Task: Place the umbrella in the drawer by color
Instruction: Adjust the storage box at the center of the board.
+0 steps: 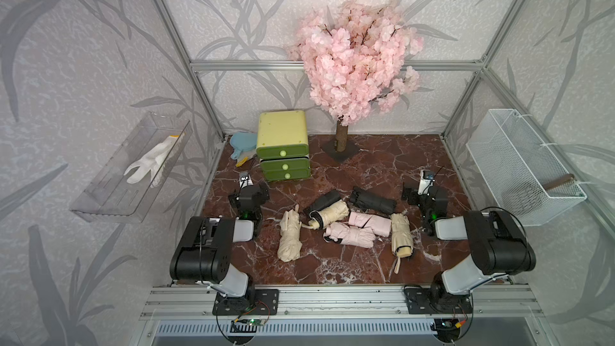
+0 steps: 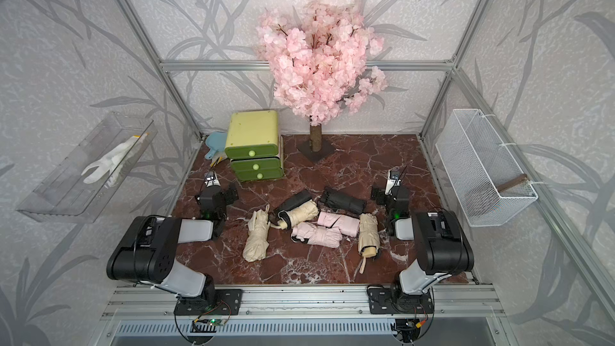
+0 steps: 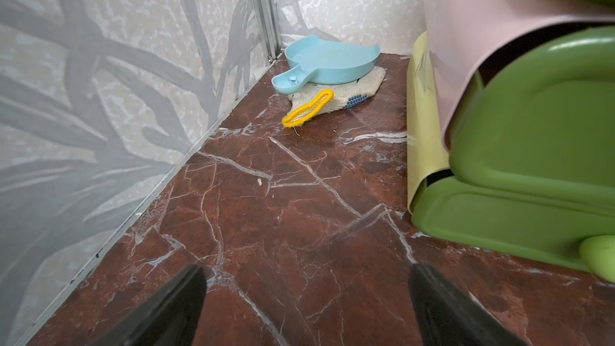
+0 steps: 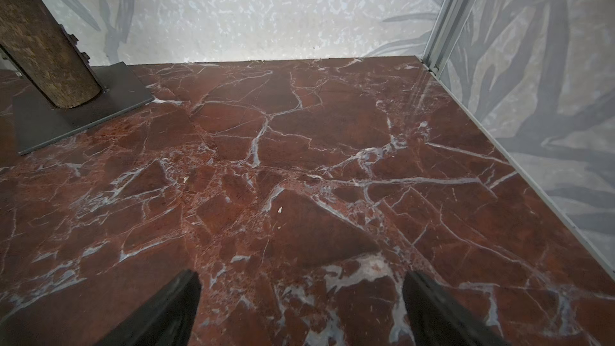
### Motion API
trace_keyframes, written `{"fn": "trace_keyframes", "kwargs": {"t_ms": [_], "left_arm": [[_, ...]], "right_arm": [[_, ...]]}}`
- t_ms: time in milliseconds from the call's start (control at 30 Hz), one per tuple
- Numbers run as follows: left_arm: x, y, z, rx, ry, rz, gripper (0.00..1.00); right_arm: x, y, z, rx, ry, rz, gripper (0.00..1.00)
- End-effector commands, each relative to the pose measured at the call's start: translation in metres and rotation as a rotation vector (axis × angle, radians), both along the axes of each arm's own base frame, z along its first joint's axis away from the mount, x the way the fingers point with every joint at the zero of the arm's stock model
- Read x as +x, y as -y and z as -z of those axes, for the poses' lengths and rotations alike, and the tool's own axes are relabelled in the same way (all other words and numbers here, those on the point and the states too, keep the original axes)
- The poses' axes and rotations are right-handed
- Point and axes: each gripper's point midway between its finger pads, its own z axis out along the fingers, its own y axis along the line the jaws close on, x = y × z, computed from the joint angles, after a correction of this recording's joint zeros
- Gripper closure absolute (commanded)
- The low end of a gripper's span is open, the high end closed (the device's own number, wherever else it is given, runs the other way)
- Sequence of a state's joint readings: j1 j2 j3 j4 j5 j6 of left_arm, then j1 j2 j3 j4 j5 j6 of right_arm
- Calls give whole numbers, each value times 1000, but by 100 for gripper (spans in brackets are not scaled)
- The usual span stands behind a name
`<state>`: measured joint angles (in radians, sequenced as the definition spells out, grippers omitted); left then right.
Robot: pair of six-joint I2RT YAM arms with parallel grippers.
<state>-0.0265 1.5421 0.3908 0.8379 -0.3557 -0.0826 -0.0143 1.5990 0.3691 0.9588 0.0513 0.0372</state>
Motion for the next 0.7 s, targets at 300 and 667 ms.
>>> {"fn": "trace_keyframes", "kwargs": {"t_ms": [300, 667], "left_arm": [[3, 0, -8, -7, 24, 0, 0], [3, 0, -8, -8, 25, 0, 0]], "right_arm": [[2, -3, -9, -13, 26, 3, 1], [2, -4, -9, -17, 27, 1, 1]]}}
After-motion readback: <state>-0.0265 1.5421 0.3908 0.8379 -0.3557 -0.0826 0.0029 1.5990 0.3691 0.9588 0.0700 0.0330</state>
